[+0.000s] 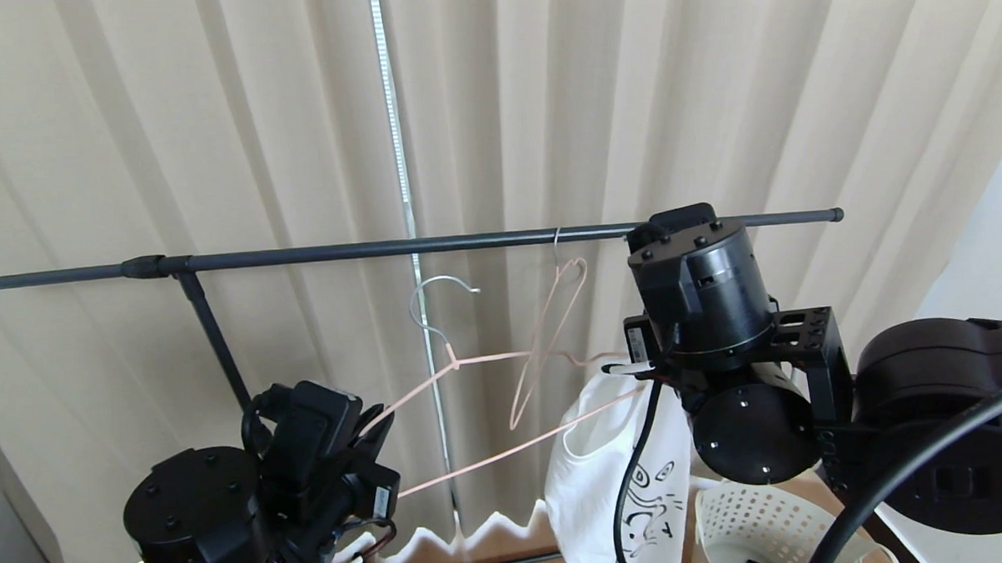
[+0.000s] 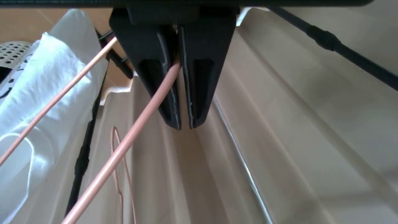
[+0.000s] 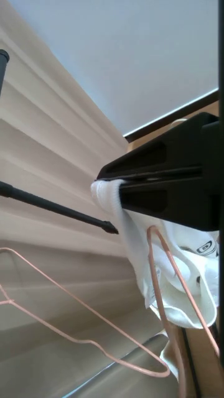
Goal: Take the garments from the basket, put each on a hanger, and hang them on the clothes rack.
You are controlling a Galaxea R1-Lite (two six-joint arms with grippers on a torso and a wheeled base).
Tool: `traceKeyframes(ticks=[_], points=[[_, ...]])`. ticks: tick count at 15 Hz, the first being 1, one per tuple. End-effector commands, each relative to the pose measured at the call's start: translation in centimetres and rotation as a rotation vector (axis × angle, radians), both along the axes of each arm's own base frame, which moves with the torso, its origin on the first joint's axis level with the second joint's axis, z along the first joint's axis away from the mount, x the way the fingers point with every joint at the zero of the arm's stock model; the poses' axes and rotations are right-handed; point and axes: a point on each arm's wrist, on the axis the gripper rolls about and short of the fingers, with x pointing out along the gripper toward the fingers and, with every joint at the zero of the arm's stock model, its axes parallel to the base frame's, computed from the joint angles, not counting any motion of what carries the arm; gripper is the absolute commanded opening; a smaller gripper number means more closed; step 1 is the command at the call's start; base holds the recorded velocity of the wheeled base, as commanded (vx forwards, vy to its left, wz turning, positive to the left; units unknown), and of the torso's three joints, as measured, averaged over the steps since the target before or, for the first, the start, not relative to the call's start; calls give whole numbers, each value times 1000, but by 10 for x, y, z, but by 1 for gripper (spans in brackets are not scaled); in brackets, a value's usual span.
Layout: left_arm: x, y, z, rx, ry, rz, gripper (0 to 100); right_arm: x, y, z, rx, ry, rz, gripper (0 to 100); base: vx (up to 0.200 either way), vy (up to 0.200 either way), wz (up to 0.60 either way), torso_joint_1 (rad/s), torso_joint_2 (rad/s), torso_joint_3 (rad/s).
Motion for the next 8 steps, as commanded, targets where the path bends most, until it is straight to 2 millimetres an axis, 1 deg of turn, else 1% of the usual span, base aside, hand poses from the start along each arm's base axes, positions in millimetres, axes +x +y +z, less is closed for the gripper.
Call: traceKeyframes(ticks=[1, 3, 5, 8], points=[[3, -4, -9, 24, 26, 4, 0, 2, 5, -9, -18, 17, 7, 0, 0, 0, 0, 0, 0, 0], [4, -5, -11, 27, 32, 6, 0, 0, 9, -12, -24, 22, 18, 0, 0, 0, 0, 0, 0, 0], [7, -7, -9, 12, 20, 13, 0, -3, 12, -16, -35, 32, 32, 0, 0, 0, 0, 0, 0, 0], [7, -7, -8, 8, 15, 19, 0, 0, 10, -13, -25, 23, 21, 0, 0, 0, 0, 0, 0, 0]])
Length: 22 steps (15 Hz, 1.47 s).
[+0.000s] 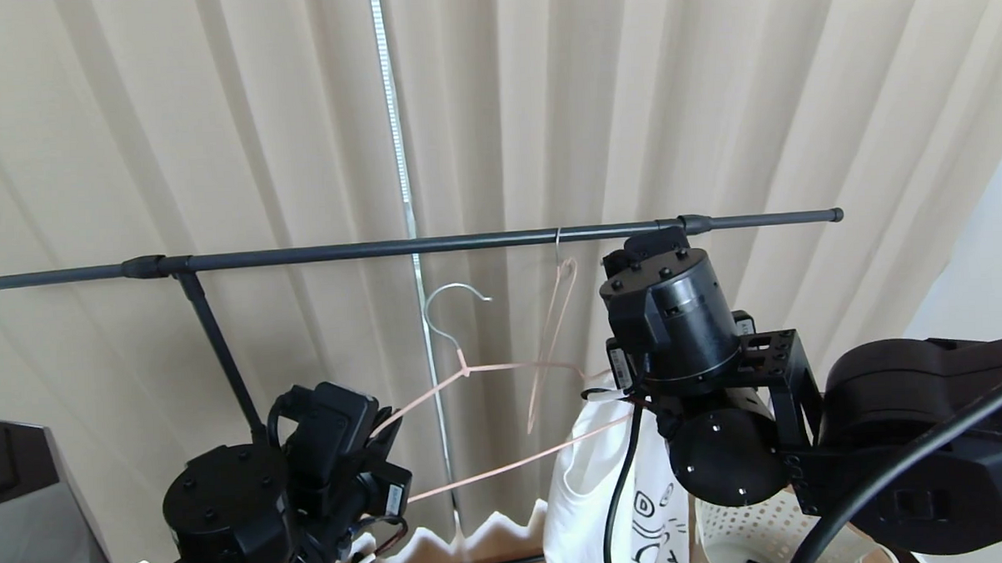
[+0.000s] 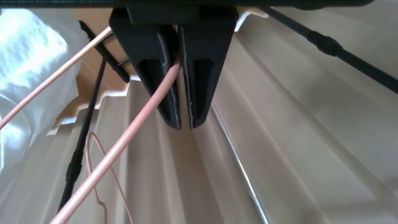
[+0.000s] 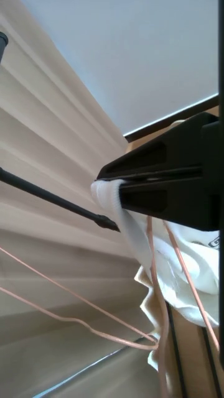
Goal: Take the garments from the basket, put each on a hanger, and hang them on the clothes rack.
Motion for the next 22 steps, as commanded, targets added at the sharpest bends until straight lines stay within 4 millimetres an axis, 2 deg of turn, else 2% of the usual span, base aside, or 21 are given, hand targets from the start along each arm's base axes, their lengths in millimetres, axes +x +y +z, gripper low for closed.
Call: traceKeyframes(ticks=[1, 11, 20, 22], points=[[2, 0, 2, -8, -8, 5, 0, 9, -6, 3, 10, -8, -30, 0, 0, 0, 0, 0, 0, 0], [20, 2, 15, -73, -72, 104, 0, 20, -7, 2, 20, -15, -59, 0, 0, 0, 0, 0, 0, 0], [18, -3, 14, -70, -74, 113, 0, 0, 16, -3, 11, -3, 31, 0, 0, 0, 0, 0, 0, 0], [16, -7, 9, -62, -55, 98, 0, -7, 27, -5, 15, -4, 65, 0, 0, 0, 0, 0, 0, 0]])
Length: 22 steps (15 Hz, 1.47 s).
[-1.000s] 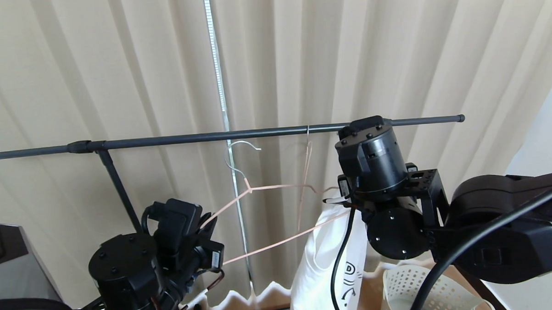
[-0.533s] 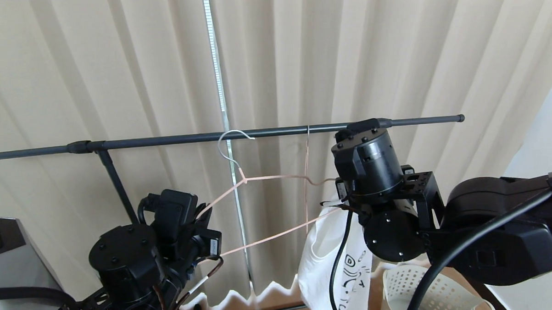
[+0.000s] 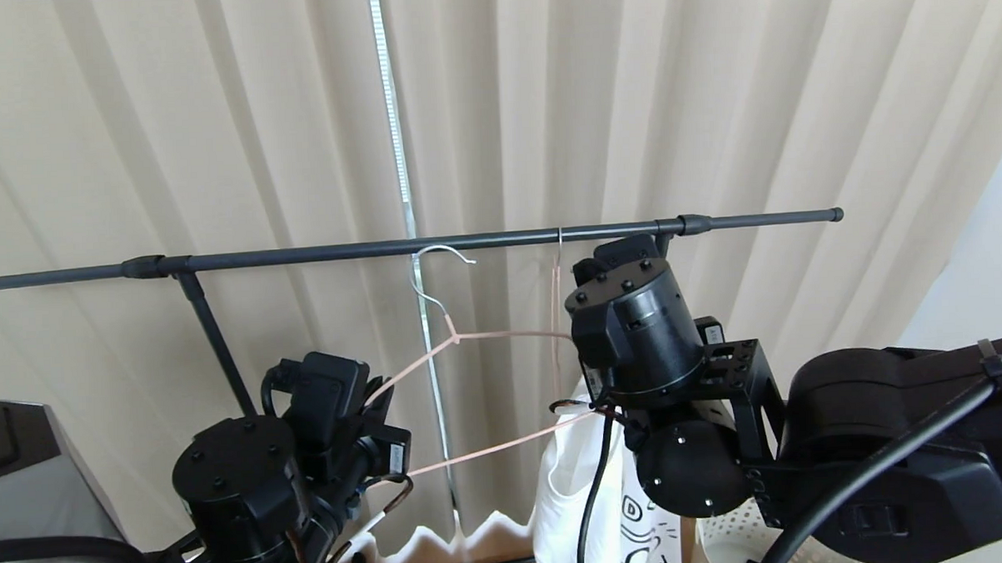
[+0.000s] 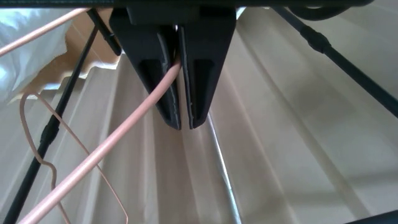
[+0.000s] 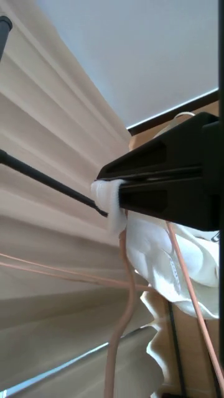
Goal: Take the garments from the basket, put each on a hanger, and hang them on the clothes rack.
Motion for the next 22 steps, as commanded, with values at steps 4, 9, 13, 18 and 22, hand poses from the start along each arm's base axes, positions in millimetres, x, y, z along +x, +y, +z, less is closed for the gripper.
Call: traceKeyframes(ticks=[4, 9, 13, 18, 22], points=[[-2, -1, -1, 4, 4, -8, 0, -10, 19, 9, 28, -21, 54, 0, 0, 0, 0, 0, 0, 0], [-5, -3, 3, -3, -7, -21, 0, -7, 30, 12, 49, -34, 64, 0, 0, 0, 0, 0, 0, 0], [-7, -4, 3, -2, -6, -28, 0, -13, 47, 17, 76, -49, 106, 0, 0, 0, 0, 0, 0, 0], [-9, -5, 2, 1, -2, -36, 0, -14, 59, 29, 123, -78, 124, 0, 0, 0, 0, 0, 0, 0], [-9, -5, 2, 2, -1, -38, 0, -15, 67, 42, 167, -105, 139, 0, 0, 0, 0, 0, 0, 0]])
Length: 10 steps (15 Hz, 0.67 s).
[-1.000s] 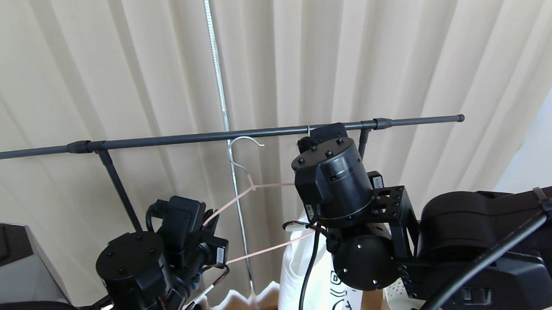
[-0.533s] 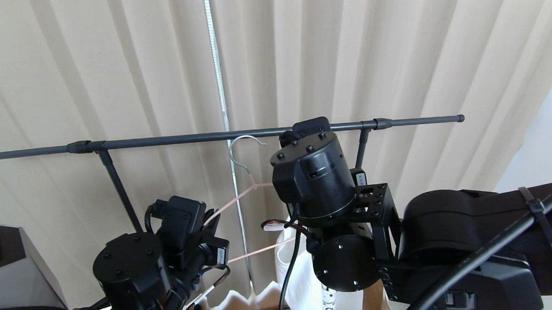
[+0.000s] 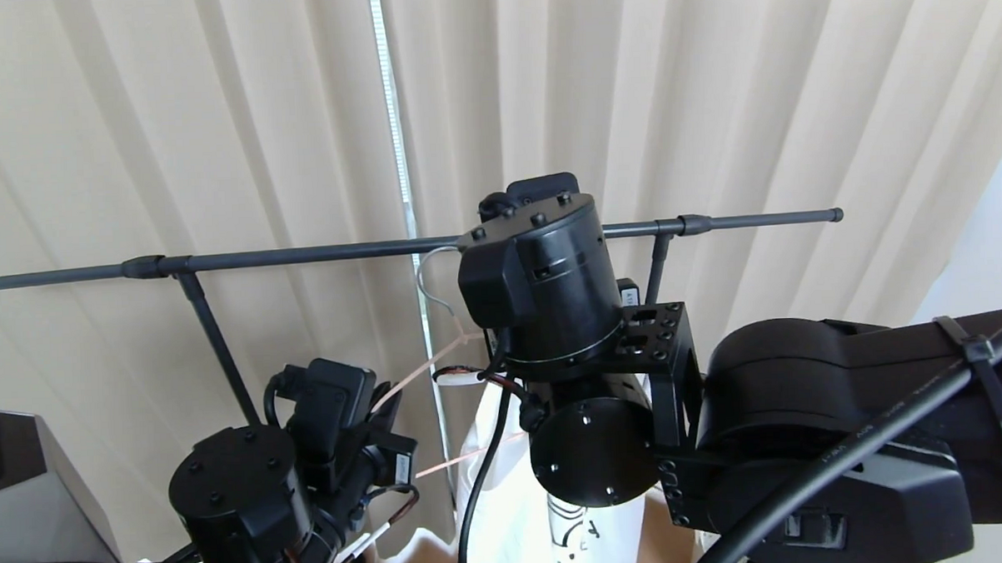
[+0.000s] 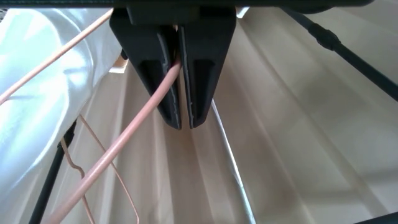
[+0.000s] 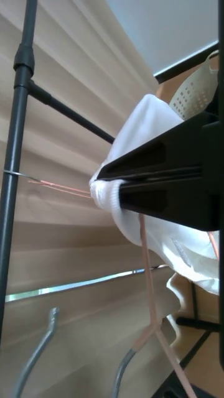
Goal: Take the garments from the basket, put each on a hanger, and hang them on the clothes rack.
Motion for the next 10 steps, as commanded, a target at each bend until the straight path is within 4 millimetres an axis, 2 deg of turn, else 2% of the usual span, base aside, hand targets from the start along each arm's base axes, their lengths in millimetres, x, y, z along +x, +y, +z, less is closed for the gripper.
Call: traceKeyframes(ticks=[1, 6, 10], points=[[-1, -1, 0, -1, -1, -3, 0, -5, 7, 3, 15, -8, 19, 0, 0, 0, 0, 0, 0, 0], [-1, -1, 0, 1, 1, -2, 0, -30, 23, 12, 43, -21, 96, 0, 0, 0, 0, 0, 0, 0], [-1, -1, 0, 1, 1, -3, 0, -36, 31, 11, 49, -23, 116, 0, 0, 0, 0, 0, 0, 0]])
